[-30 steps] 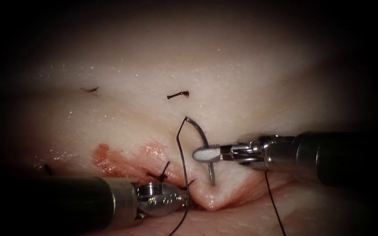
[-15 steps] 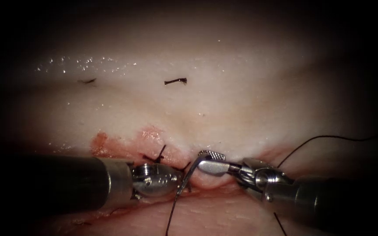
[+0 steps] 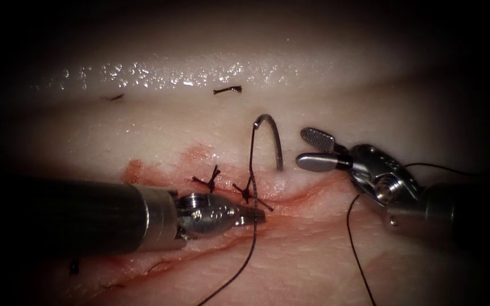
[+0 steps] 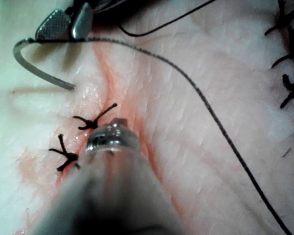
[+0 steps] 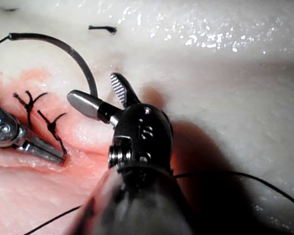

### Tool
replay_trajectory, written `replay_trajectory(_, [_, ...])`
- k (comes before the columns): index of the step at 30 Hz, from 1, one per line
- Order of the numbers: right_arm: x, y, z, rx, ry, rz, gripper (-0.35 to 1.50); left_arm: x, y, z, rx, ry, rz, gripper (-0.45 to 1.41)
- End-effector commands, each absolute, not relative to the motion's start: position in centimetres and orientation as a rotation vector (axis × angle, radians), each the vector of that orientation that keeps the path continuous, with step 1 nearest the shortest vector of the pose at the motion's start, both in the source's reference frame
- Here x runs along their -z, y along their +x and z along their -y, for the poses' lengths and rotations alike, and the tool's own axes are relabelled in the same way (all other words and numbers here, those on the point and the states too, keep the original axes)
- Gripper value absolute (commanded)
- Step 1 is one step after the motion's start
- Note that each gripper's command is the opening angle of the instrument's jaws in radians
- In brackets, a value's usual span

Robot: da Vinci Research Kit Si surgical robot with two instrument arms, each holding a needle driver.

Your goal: Wound Closure

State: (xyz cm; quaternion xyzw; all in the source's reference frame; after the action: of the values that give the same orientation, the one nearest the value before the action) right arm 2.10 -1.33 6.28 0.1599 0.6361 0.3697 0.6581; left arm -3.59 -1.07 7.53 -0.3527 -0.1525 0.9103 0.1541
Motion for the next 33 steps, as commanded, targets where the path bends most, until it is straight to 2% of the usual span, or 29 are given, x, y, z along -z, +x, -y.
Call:
replay_trajectory(1, [-6.29, 2.18, 1.27, -0.801, 0.327, -1.442, 1.47, -7.6, -3.65, 1.08, -2.609, -1.012, 0.436, -0.19])
replay_trajectory(9, [-6.18, 2.34, 1.21, -0.669, 0.267, -1.33, 1.47, -7.6, -3.66, 1.09, -2.61, -1.011, 0.435, -0.19])
replay_trajectory(17, [-6.15, 2.58, 1.05, -0.546, 0.261, -1.179, 1.38, -7.6, -3.65, 1.09, -2.61, -1.011, 0.435, -0.19])
replay_trajectory(28, [-6.26, 2.77, 0.84, -0.419, 0.263, -0.988, 1.4, -7.6, -3.65, 1.09, -2.61, -1.012, 0.435, -0.19])
replay_trajectory(32, [-6.25, 2.88, 0.85, -0.399, 0.299, -0.985, 1.4, -7.6, -3.65, 1.09, -2.61, -1.012, 0.435, -0.19])
replay_trajectory(33, [-6.24, 2.92, 0.85, -0.391, 0.305, -0.989, 1.35, -7.6, -3.65, 1.09, -2.61, -1.012, 0.435, -0.19])
